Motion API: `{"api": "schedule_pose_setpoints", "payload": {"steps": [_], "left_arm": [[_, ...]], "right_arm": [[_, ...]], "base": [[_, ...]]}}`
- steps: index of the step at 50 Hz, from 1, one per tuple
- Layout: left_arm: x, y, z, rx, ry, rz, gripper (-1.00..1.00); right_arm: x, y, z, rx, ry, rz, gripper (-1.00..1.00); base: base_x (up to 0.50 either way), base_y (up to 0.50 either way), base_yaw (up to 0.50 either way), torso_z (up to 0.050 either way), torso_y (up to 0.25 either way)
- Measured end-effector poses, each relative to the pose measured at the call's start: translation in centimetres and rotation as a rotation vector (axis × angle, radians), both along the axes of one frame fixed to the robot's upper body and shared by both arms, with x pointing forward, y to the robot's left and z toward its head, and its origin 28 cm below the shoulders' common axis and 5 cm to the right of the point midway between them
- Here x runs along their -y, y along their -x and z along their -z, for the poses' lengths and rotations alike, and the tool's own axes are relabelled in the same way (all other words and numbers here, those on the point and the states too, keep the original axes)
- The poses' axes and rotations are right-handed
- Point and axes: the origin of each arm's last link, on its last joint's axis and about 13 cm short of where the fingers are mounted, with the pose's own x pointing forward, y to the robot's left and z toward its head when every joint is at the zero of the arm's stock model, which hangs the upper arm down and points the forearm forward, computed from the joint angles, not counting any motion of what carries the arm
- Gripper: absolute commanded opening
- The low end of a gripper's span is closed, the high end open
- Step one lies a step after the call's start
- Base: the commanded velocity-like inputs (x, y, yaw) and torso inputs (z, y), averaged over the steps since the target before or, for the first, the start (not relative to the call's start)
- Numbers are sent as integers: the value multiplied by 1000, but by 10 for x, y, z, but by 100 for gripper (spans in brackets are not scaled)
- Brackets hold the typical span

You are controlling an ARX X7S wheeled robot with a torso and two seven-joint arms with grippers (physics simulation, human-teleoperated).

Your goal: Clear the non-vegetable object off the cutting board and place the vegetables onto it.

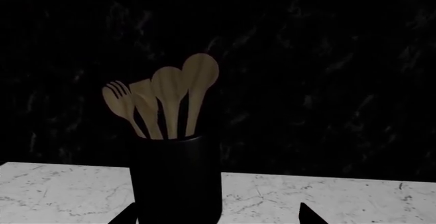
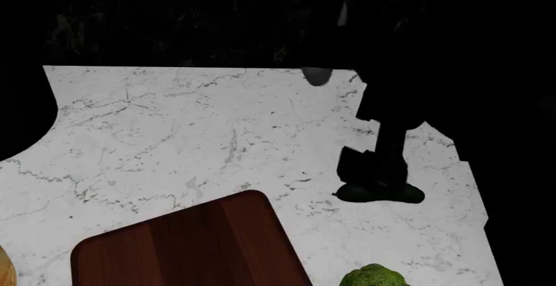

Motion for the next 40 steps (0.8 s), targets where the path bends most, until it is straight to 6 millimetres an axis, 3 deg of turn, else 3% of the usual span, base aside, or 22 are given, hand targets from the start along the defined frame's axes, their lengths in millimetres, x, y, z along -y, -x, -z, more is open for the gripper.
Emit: {"api": "schedule_pose_setpoints", "payload": {"steps": [40], "left_arm": [[6,-6,-3,-2,-34,-2,100]], "right_arm": [[13,-13,39,-72,-3,40,100]], "base": [[0,0,0,0,0]]}}
